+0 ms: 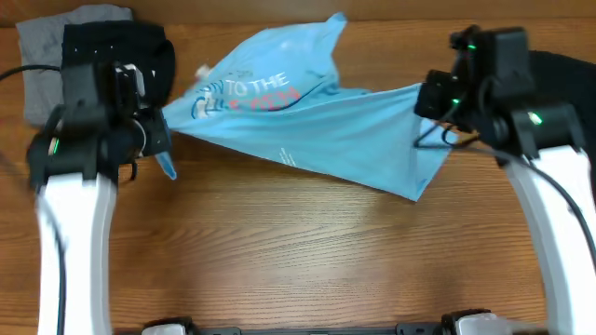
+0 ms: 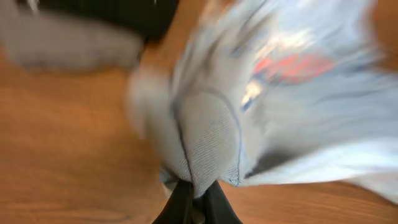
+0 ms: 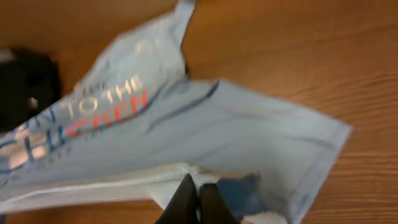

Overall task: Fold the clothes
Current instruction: 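Lift the shirt with both grippers and flip it, laying it flat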

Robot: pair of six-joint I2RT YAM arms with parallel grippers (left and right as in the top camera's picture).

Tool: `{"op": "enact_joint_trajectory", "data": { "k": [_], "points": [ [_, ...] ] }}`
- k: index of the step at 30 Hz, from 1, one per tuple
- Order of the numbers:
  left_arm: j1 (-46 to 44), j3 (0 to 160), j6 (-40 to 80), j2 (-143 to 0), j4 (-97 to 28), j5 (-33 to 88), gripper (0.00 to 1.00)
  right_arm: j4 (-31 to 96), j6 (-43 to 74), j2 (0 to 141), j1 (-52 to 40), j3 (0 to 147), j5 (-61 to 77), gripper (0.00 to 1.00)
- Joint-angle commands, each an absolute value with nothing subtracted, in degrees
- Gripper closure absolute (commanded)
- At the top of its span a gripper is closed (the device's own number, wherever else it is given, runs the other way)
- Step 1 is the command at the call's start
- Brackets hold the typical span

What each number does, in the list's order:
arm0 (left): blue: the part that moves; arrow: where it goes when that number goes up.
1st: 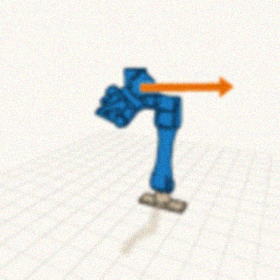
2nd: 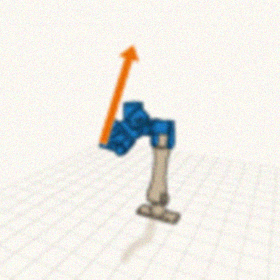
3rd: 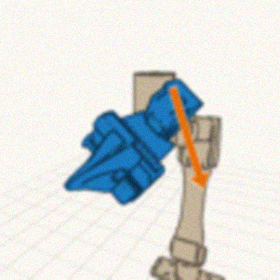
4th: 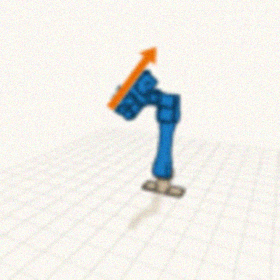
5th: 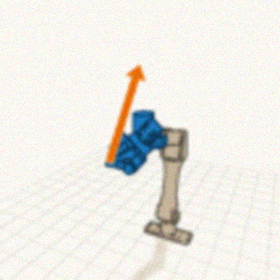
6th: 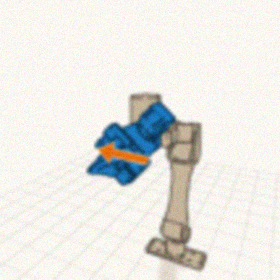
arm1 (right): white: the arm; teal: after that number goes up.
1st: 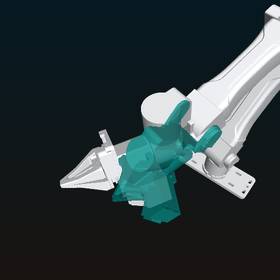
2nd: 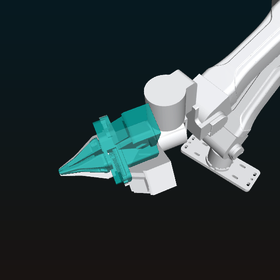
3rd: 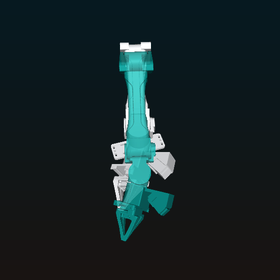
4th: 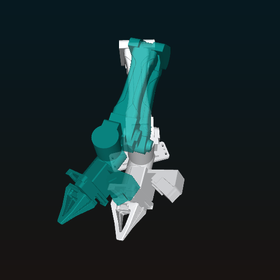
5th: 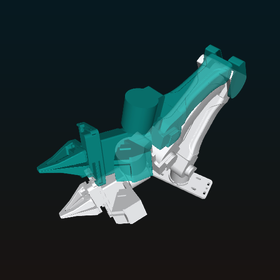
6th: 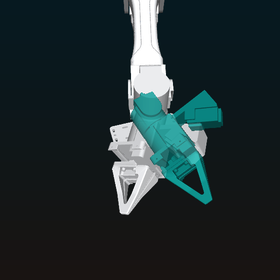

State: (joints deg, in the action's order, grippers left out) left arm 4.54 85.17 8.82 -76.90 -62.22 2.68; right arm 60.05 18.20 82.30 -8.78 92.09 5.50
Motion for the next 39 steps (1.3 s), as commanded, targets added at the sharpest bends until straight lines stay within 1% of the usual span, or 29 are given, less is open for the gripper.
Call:
{"op": "enact_joint_trajectory", "data": {
  "k": [1, 8, 11, 14, 17, 21, 25, 30, 31, 33, 36, 37, 38, 39],
  "points": [
    [1.39, 88.64, 10.79, -67.11, -62.83, -0.67, 0.96, 59.90, 19.59, 73.60, -8.95, 93.08, 3.68, 0.96],
    [-2.74, 97.30, 14.09, -56.07, -66.54, -0.38, 0.96, 58.37, 20.01, 58.39, -8.95, 93.14, 3.60, 0.96],
    [-3.38, 102.48, 14.39, -54.94, -68.64, -0.36, 0.96, 56.62, 20.25, 53.60, -8.95, 93.71, 3.40, 0.96],
    [-3.44, 107.37, 14.39, -55.16, -69.95, 0.25, 0.96, 56.10, 22.70, 51.37, -8.95, 96.03, 0.05, 0.96],
    [-3.42, 109.36, 14.20, -55.81, -68.23, -0.78, 0.96, 55.31, 25.15, 51.77, -8.95, 98.41, -4.84, 0.96],
    [-3.42, 109.36, 12.97, -59.29, -62.02, -6.48, 0.96, 51.37, 25.65, 53.93, -8.93, 98.76, -11.05, 0.96],
    [-3.42, 109.36, 11.94, -67.70, -57.08, -7.94, 0.96, 49.45, 26.92, 60.07, -8.93, 98.76, -14.81, 0.96],
    [-3.42, 109.36, 12.99, -80.82, -56.42, -7.44, 0.96, 49.80, 27.97, 70.35, -8.16, 98.74, -15.81, 0.96],
    [-3.42, 109.36, 13.39, -83.74, -56.03, -7.42, 0.95, 49.78, 28.42, 72.95, -7.68, 98.74, -15.81, 0.96],
    [-3.42, 109.36, 13.34, -88.84, -54.61, -6.98, 0.86, 49.56, 29.10, 77.47, -6.98, 98.74, -15.73, 0.96],
    [-3.42, 109.36, 13.30, -98.67, -49.56, -6.09, 0.83, 48.01, 30.11, 86.41, -5.82, 98.74, -15.33, 0.96],
    [-3.42, 109.36, 13.30, -101.95, -47.44, -6.04, 0.79, 46.78, 30.06, 89.43, -5.56, 98.74, -15.38, 0.96],
    [-3.42, 109.36, 13.28, -103.92, -46.06, -5.93, 0.74, 45.95, 30.06, 91.07, -5.41, 98.74, -15.35, 0.96],
    [-3.42, 109.36, 13.28, -106.87, -44.12, -5.96, 0.64, 44.47, 30.00, 93.69, -5.21, 98.74, -15.38, 0.96]
  ]
}}
